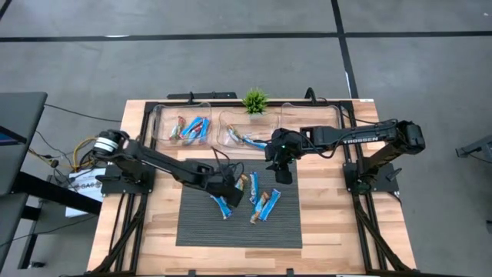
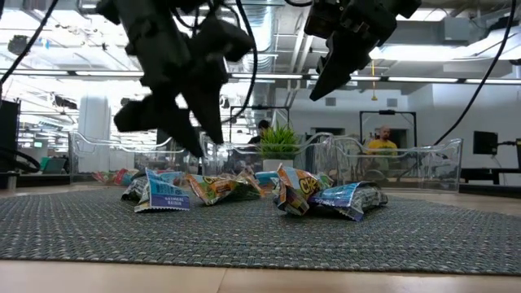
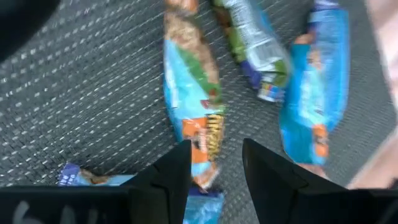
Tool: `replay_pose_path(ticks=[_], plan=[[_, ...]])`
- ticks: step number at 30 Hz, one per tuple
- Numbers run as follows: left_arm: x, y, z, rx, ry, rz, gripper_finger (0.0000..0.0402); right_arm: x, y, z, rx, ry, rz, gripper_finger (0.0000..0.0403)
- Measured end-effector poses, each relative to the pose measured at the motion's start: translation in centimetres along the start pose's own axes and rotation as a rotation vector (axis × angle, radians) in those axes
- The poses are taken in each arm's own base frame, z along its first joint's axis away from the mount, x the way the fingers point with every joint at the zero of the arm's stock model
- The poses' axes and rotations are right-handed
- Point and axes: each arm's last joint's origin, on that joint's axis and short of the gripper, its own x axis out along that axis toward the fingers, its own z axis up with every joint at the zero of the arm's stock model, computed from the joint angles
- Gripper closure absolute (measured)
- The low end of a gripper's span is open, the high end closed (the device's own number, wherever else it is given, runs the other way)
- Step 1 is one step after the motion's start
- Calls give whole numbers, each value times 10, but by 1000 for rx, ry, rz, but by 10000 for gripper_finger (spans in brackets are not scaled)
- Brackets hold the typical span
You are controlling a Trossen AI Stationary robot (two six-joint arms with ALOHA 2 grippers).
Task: Pick and place Granola Bars by type
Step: Put the green granola bar into the top center transparent bin
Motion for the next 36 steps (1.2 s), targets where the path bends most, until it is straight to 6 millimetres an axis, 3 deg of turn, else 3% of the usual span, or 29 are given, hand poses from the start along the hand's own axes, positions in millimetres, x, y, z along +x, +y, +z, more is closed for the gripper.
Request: replay_pose_path(ticks=[6,22,32,36], plan=[[21,-2,-2,-12,15,-28,266,0,0,0,0,3,1,267],[39,9,-7,21,44,96,269,0,0,0,0,-1,0,267],[33,-9,1,103,35,75,374,0,0,0,0,-3,2,267],[25,-20,15,116,-27,88,384,-2,-1,2,3,-27,47,267]])
